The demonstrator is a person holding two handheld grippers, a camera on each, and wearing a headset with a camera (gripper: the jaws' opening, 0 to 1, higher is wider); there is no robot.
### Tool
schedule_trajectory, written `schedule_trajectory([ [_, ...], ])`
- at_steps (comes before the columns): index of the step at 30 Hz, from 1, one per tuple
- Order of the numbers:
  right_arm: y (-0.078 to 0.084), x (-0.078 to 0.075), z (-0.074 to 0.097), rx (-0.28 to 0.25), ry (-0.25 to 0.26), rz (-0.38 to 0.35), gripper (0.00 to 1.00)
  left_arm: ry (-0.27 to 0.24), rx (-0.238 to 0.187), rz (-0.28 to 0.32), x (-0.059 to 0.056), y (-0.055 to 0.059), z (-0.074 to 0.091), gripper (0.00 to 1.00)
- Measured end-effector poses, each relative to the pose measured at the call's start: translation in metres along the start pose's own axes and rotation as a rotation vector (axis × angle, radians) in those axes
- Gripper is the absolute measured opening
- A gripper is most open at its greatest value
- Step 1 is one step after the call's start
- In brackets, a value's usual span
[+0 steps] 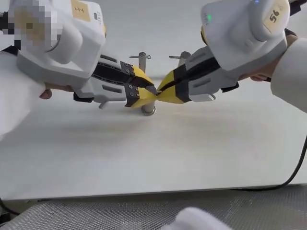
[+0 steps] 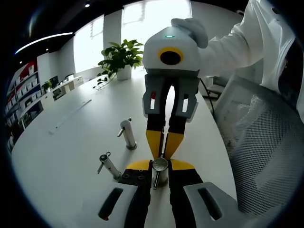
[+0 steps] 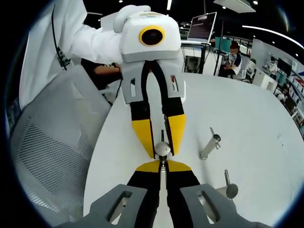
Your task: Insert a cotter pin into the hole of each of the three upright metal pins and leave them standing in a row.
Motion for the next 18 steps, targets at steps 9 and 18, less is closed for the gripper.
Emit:
schedule_trajectory([
  [9, 0.002, -0.0065, 0.0005, 0.005, 0.028, -0.008, 0.12, -0.008, -0.007, 0.027, 0.0004, -0.0007, -0.0017, 0.12],
  [18, 0.0002, -0.0077, 0.0044, -0.028, 0.06, -0.056, 0.18, 0.013, -0.079, 0.04, -0.005, -0.0018, 0.0052, 0.44],
])
Point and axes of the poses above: the centre of the closed fingertips' face, and the gripper's own axes: z roughly backward along the fingers, x roughly to its left, y roughly out of its underside, the point moved 5 cm from there along z, roughly backward along the fingers, and after that the axes turned 2 degrees about x, right-handed, at the moved point
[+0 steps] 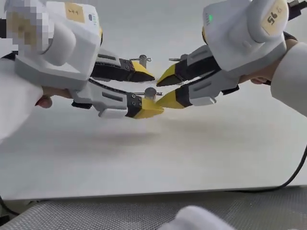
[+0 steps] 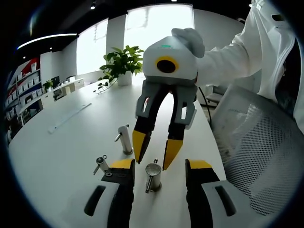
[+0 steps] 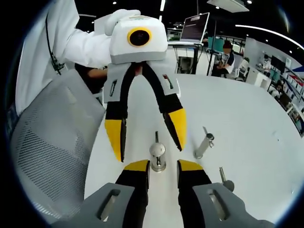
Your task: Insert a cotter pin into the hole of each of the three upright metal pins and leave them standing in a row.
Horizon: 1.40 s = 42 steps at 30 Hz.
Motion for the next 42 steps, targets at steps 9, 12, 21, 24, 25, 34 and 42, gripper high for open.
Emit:
schedule_trajectory([
  [9, -0.006, 0.009, -0.002, -0.069, -0.025, -0.048, 0.2, -0.006, -0.029, 0.077, -0.019, 0.012, 0.005, 0.71],
  [12, -0.008, 0.013, -0.006, -0.072, -0.032, -0.056, 0.23, -0.04, -0.051, 0.13, -0.019, 0.019, 0.009, 0.84],
  [21, -0.006, 0.014, -0.016, -0.045, -0.035, -0.065, 0.24, -0.097, -0.03, 0.183, -0.016, 0.04, 0.022, 0.99],
  [24, -0.006, 0.013, -0.02, -0.045, -0.033, -0.07, 0.23, -0.092, -0.026, 0.2, -0.018, 0.044, 0.024, 0.99],
  [25, -0.007, 0.013, -0.022, -0.043, -0.033, -0.071, 0.22, -0.094, -0.022, 0.2, -0.018, 0.047, 0.025, 0.99],
  [34, -0.003, 0.012, -0.027, -0.025, -0.022, -0.064, 0.12, -0.109, -0.033, 0.198, -0.02, 0.049, 0.03, 0.99],
  [42, -0.002, 0.009, -0.025, -0.024, -0.013, -0.072, 0.09, -0.126, -0.048, 0.208, -0.021, 0.046, 0.034, 0.99],
])
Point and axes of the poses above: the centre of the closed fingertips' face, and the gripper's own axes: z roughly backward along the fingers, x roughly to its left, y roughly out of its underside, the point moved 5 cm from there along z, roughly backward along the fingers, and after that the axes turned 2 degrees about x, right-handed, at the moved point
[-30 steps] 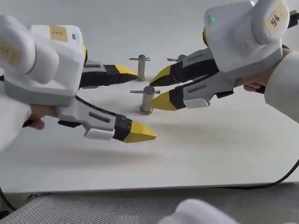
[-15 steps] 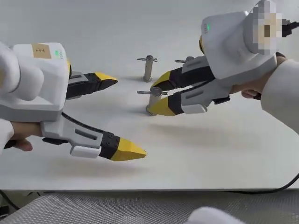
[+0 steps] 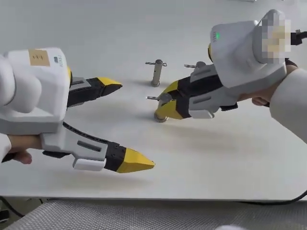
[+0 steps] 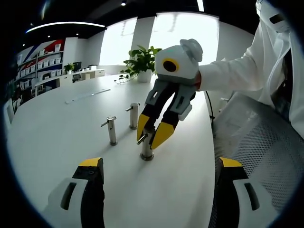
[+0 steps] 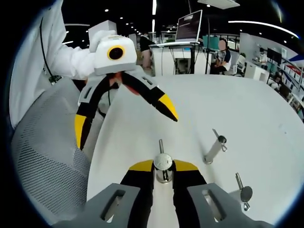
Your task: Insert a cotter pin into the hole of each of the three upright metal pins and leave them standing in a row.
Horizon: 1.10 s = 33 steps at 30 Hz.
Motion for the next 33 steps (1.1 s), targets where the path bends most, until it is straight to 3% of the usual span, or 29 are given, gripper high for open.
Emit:
schedule_trajectory([
  [7, 0.002, 0.0, 0.009, -0.003, 0.007, 0.008, 0.08, -0.012, 0.006, 0.016, 0.002, 0.001, 0.003, 0.99],
  [10, 0.004, 0.002, 0.018, -0.025, 0.015, 0.0, 0.08, -0.021, 0.043, 0.018, 0.005, 0.009, 0.001, 0.99],
  [14, 0.014, -0.002, 0.037, -0.047, 0.037, -0.006, 0.08, -0.016, 0.058, 0.023, 0.002, 0.011, -0.001, 0.99],
  [24, 0.059, -0.036, 0.093, -0.018, 0.15, -0.05, 0.08, -0.016, 0.073, 0.028, -0.004, 0.009, -0.003, 0.99],
  [27, 0.064, -0.041, 0.101, -0.042, 0.17, -0.08, 0.08, -0.027, 0.087, 0.028, -0.003, 0.01, -0.003, 0.99],
  [33, 0.081, -0.065, 0.118, -0.014, 0.208, -0.101, 0.08, -0.027, 0.105, 0.032, -0.004, 0.008, -0.001, 0.99],
])
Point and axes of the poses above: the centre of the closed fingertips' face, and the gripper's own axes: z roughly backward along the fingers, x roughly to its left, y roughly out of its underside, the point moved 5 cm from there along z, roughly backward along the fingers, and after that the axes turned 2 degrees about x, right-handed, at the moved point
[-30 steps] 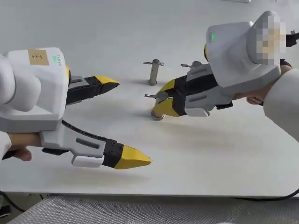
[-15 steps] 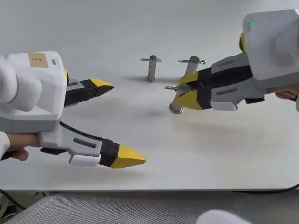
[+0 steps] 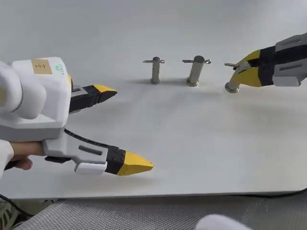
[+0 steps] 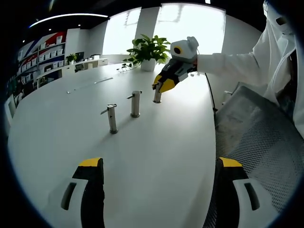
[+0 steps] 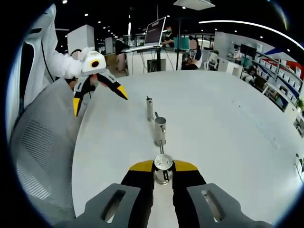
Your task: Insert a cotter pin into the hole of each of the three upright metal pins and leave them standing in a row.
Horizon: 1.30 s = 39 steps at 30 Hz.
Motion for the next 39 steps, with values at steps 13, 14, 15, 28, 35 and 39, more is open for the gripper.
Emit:
schedule_trajectory([
  [13, 0.01, -0.013, -0.002, -0.003, -0.034, 0.016, 0.08, -0.028, -0.023, 0.035, -0.002, -0.009, 0.004, 0.99],
  [14, 0.009, -0.012, -0.003, -0.005, -0.035, 0.017, 0.08, -0.031, -0.022, 0.036, -0.002, -0.008, 0.005, 0.99],
  [15, 0.009, -0.012, -0.004, -0.006, -0.036, 0.016, 0.08, -0.034, -0.022, 0.036, -0.002, -0.008, 0.006, 0.99],
  [28, 0.012, -0.014, -0.016, -0.009, -0.065, 0.034, 0.08, -0.055, -0.051, 0.071, -0.004, -0.014, 0.01, 0.98],
  [35, 0.012, -0.016, -0.016, -0.022, -0.067, 0.02, 0.09, -0.055, -0.051, 0.075, -0.003, -0.015, 0.01, 0.98],
  [39, 0.012, -0.015, -0.018, -0.033, -0.06, -0.008, 0.1, -0.058, -0.049, 0.077, -0.002, -0.015, 0.01, 0.97],
])
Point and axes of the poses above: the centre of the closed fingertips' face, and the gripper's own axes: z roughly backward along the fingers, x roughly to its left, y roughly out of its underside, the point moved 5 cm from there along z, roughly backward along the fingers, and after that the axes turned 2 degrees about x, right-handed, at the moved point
